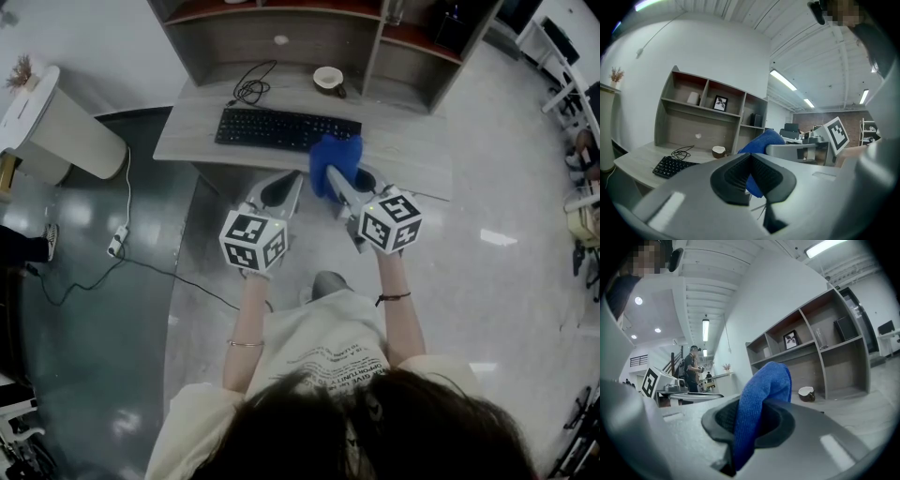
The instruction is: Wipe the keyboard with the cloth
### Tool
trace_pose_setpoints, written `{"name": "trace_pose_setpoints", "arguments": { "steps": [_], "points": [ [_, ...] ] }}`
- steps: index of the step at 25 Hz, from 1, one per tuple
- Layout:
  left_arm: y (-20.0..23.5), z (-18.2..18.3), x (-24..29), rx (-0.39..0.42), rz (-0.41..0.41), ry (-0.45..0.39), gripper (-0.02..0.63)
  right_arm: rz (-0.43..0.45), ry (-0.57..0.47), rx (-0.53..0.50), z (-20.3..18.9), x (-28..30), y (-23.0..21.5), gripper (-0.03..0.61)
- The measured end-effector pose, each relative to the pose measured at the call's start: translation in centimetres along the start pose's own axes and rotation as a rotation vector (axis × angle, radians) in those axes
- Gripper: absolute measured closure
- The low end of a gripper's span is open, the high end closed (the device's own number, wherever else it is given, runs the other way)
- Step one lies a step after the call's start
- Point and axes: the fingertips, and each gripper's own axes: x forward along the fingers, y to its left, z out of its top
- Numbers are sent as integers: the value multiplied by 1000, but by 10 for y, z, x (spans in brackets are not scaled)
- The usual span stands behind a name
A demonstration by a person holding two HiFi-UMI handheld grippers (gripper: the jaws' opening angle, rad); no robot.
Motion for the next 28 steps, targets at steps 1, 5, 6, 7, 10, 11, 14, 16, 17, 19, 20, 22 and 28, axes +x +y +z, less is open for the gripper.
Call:
{"name": "trace_pose_setpoints", "arguments": {
  "steps": [1,5,6,7,10,11,14,16,17,19,20,22,28],
  "points": [
    [1,0,1,-1,-1,1,612,-1,0,0,0,1,-1,520],
    [1,-2,6,-5,-7,6,612,-8,2,3,0,2,-7,520],
    [1,-2,7,-5,-9,7,612,-9,2,5,0,3,-8,520],
    [2,-2,9,-5,-10,8,612,-9,2,7,0,5,-10,520],
    [7,-3,16,-1,-14,17,612,-7,0,20,-1,12,-16,520],
    [9,-3,18,0,-14,18,612,-5,0,24,-1,15,-18,520],
    [17,2,26,1,-7,15,612,7,5,19,3,26,-24,520],
    [22,3,32,3,-7,19,611,11,9,19,5,33,-29,520],
    [24,4,36,3,-7,22,611,12,12,21,5,36,-31,520],
    [30,6,43,-1,-6,25,612,16,18,25,5,42,-37,520],
    [33,7,47,-2,-5,26,612,18,21,26,6,45,-40,520],
    [39,9,55,-6,-5,29,612,17,25,31,8,51,-48,520],
    [53,8,79,-35,2,46,612,13,54,47,9,65,-70,520]
  ]
}}
